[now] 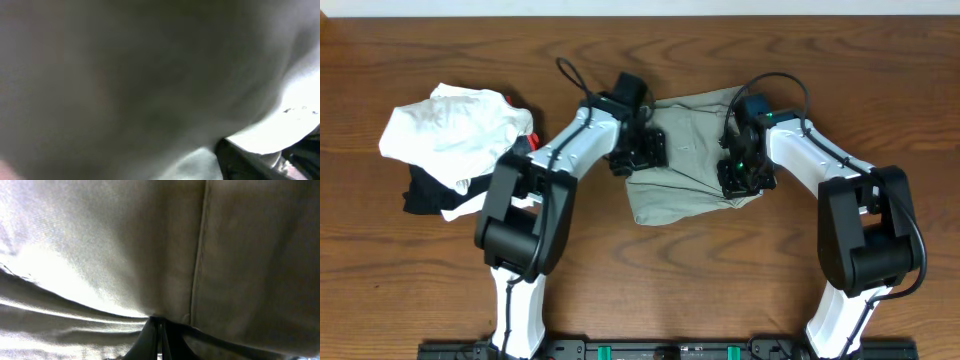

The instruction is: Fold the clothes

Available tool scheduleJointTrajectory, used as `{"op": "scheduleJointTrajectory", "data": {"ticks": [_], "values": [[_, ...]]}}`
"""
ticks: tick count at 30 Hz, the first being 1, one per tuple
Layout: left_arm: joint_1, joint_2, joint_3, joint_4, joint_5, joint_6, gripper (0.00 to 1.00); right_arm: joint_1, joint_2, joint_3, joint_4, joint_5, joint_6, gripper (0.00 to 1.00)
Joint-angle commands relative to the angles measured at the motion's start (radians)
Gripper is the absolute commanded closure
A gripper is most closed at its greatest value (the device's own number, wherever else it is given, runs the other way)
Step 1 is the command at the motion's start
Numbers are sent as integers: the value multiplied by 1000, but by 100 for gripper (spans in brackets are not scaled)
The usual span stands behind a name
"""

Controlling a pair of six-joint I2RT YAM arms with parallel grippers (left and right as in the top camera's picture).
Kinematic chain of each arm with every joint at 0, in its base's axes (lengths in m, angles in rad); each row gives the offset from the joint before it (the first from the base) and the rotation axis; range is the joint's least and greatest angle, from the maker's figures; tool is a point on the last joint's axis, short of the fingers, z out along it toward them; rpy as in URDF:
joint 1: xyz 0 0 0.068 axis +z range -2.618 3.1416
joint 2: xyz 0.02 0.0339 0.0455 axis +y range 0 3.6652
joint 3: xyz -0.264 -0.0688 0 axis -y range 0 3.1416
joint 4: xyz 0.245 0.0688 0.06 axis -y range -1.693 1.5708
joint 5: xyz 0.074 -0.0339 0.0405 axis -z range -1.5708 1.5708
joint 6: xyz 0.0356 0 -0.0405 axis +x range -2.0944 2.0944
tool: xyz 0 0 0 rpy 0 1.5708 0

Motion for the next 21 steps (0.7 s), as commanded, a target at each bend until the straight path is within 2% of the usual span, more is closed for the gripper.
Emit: {"op": "scheduleJointTrajectory", "data": {"ticks": [1,4,8,13,16,21], "values": [[-21,57,-16,0,-8,0,56,-5,3,-9,4,5,-13,95],[-18,54,-16,3,-12,0,93,-5,3,-9,4,-2,-13,95],[-11,8,-14,-15,-12,53,94,-13,-3,-6,-10,-2,-13,99],[-8,-158,21,-82,-65,140,94,-51,-81,19,-97,-24,-15,99],[11,-289,50,-95,-72,216,94,-74,-171,47,-153,-103,-45,99],[122,-462,67,-100,-58,227,94,-80,-364,78,-175,-133,-47,96]]}}
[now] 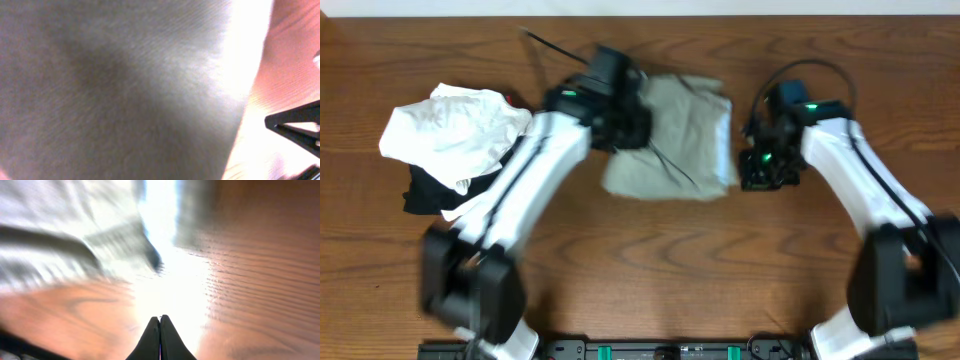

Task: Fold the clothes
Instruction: 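Carry the folded trousers with the left gripper onto the clothes pile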

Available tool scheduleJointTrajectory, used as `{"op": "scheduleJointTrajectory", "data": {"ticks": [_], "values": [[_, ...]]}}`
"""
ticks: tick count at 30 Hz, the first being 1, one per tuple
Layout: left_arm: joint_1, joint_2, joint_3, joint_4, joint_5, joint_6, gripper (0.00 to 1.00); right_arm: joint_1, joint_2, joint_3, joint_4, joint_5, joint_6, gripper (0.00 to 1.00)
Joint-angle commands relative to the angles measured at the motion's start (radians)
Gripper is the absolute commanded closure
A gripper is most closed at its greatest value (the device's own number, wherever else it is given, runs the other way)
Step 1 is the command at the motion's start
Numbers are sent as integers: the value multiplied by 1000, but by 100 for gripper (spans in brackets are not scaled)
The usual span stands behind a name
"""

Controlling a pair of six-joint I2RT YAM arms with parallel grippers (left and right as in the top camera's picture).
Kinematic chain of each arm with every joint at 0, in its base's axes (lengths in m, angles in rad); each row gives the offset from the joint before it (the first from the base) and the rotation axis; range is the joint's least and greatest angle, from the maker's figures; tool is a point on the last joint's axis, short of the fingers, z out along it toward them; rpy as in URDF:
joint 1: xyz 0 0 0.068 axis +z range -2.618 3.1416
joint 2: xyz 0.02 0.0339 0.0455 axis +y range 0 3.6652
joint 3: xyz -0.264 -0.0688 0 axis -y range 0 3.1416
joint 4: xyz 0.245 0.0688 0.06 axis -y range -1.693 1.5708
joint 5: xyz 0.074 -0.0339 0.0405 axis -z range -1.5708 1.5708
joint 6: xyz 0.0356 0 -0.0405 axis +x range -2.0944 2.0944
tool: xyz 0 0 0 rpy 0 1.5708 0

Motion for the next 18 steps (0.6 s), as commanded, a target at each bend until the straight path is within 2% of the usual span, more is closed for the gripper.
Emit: {"op": "scheduleJointTrajectory", "data": {"ticks": [1,8,13,18], "values": [[106,-114,43,-11,1,48,94,3,-151,39,5,-44,-21,96],[385,-168,43,-72,21,52,94,5,-325,40,30,-44,-12,93],[597,-167,43,-90,23,52,94,5,-340,39,6,-43,2,94],[794,-167,43,-100,124,60,94,5,-339,39,-14,-43,2,96]]}}
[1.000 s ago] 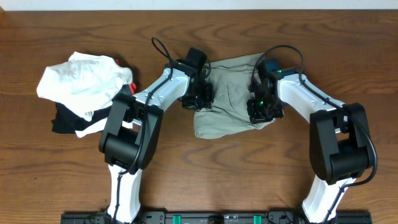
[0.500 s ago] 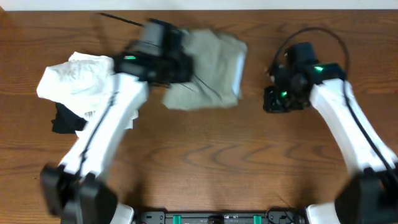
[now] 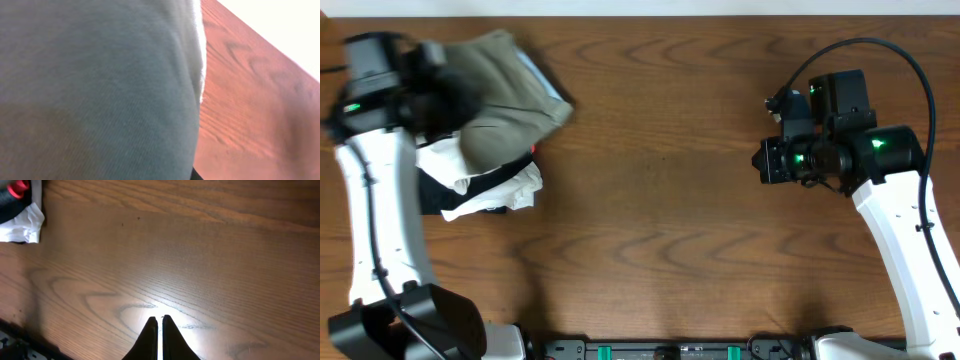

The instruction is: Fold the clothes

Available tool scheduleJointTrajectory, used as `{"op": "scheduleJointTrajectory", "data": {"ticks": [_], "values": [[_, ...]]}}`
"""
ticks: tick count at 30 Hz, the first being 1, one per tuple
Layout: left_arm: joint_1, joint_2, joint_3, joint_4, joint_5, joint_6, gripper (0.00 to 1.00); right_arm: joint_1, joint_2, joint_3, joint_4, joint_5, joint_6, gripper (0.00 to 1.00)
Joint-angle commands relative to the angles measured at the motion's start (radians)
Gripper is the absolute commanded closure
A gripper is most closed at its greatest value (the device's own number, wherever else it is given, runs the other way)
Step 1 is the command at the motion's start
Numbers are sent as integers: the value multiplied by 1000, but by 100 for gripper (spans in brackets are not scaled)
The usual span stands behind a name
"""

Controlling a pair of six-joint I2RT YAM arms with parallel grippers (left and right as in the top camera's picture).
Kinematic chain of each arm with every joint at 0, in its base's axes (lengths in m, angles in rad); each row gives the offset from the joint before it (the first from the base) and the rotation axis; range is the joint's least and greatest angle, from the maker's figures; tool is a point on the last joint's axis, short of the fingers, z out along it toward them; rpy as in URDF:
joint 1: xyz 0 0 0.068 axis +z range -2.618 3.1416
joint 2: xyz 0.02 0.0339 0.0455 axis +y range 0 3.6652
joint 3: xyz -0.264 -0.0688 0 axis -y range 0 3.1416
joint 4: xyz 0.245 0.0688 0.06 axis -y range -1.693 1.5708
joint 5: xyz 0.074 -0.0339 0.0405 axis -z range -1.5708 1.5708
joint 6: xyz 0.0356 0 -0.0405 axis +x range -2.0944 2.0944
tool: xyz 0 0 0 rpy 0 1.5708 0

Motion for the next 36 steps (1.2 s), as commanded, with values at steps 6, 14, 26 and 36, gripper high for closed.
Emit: {"op": "scheduleJointTrajectory", "data": {"ticks": [6,14,26,36], "values": [[231,5,7,-104,31,84,94,4,-2,6,-5,-8,2,96],[281,41,-5,-233,-102,79,20,3,-2,6,-6,10,3,96],[290,-243,7,-280,-167,79,2,3,-2,6,-39,10,2,90],[115,-261,5,-97,-105,286,94,3,-2,6,-28,10,2,86]]}}
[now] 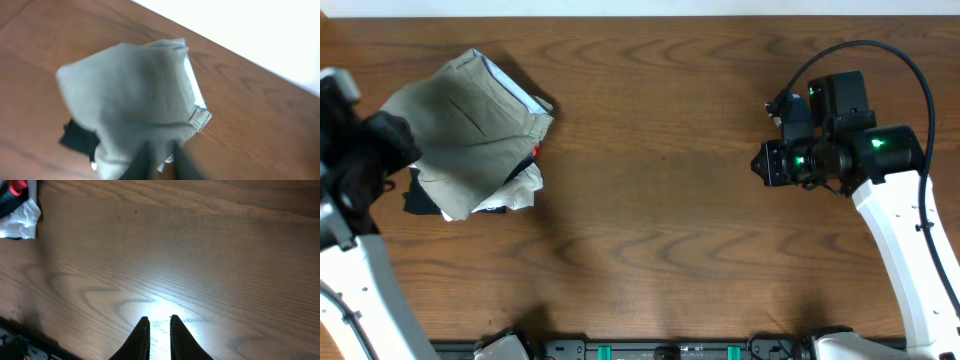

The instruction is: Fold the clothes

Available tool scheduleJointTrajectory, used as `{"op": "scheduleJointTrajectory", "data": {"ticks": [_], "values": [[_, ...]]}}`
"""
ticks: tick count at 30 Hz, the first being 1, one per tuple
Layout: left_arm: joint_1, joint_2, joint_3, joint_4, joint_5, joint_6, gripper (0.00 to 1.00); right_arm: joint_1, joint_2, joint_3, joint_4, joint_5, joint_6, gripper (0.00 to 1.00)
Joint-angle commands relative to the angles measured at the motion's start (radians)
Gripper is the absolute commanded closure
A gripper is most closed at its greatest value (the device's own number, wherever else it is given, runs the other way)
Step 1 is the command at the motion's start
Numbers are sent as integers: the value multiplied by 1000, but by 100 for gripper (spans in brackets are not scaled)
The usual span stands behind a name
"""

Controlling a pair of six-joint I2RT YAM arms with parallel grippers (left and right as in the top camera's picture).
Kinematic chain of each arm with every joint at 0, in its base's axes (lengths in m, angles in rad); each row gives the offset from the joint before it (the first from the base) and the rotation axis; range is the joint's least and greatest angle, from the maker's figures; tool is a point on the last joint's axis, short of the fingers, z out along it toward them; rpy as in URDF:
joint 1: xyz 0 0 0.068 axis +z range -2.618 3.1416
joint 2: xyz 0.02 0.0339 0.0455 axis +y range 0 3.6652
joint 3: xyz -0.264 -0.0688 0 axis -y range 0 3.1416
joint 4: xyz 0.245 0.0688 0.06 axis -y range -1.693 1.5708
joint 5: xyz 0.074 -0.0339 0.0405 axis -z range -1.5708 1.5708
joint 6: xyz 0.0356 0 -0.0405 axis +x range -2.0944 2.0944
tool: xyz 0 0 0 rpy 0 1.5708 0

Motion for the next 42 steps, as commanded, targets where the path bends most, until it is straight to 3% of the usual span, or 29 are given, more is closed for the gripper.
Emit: {"op": "scheduleJointTrajectory", "data": {"ticks": [1,4,8,16,21,30,34,42], "values": [[-40,109,-2,22,-19,135,94,4,-2,6,-1,2,2,87],[-44,219,-2,45,-92,160,94,3,-2,6,0,2,2,86],[-20,392,-2,82,-270,40,94,4,-2,6,-3,2,6,87],[58,705,-2,92,-275,-40,94,4,-2,6,-9,2,33,88],[71,755,-2,89,-266,-75,94,4,-2,6,-21,2,32,89],[31,462,-2,27,-219,-74,90,4,-2,6,-34,1,32,91],[1,265,-2,-40,-215,-75,63,4,-2,7,-34,-6,32,91],[-59,-116,-2,-229,-200,-51,51,3,-77,7,-26,-119,-39,78]]}}
